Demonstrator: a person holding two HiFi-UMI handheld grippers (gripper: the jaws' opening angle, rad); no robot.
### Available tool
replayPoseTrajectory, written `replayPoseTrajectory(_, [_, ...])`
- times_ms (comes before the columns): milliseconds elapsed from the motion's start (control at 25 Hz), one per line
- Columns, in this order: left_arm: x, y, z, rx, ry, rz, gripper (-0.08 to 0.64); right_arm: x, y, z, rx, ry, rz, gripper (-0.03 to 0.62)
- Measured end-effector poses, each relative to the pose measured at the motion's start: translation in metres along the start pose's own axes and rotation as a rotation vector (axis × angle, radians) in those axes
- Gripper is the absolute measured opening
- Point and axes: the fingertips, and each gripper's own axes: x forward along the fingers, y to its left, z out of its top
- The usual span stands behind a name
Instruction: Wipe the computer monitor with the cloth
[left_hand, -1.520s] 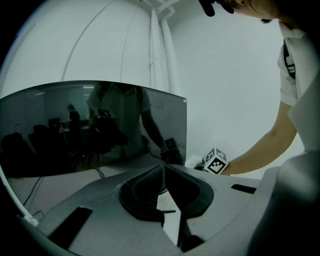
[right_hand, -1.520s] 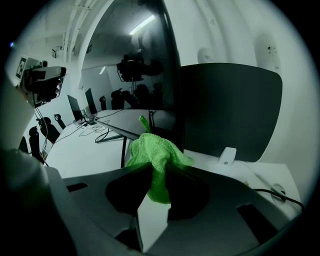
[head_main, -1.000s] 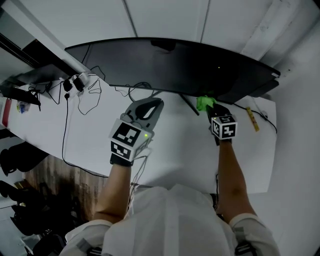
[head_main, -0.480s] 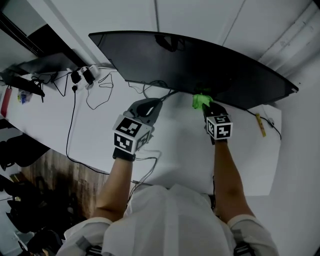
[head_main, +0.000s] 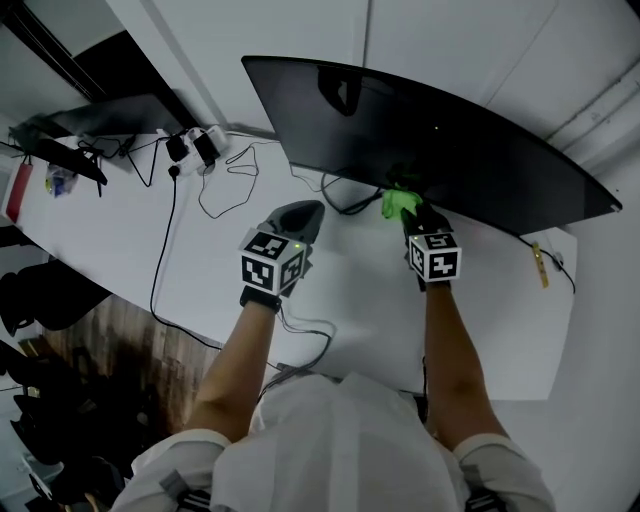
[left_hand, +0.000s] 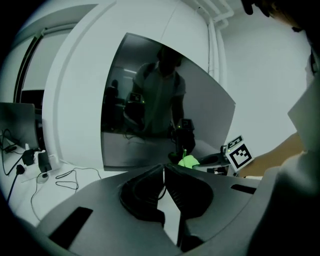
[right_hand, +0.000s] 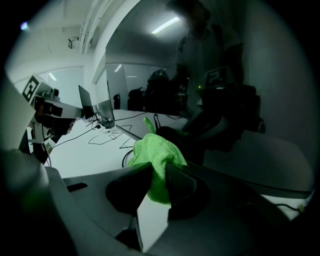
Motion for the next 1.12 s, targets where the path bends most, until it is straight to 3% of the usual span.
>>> replayPoseTrajectory(360, [-0.018, 0.065, -0.041, -0.032, 0.080, 0.019, 0.024, 0.047, 0.071, 0.031, -0.045, -0.013, 0.037, 0.084])
replayPoseTrajectory(840, [-0.062, 0.116, -0.045, -0.027, 0.065, 0.030, 0.024, 0.108, 0.158, 0.073, -0.097, -0.032, 0.108, 0.084])
replayPoseTrajectory(1120, [-0.079, 0.122, -0.044, -0.027, 0.046, 0.020, 0.023, 0.124, 0.194, 0.095, -0.134, -0.036, 0.154, 0.084])
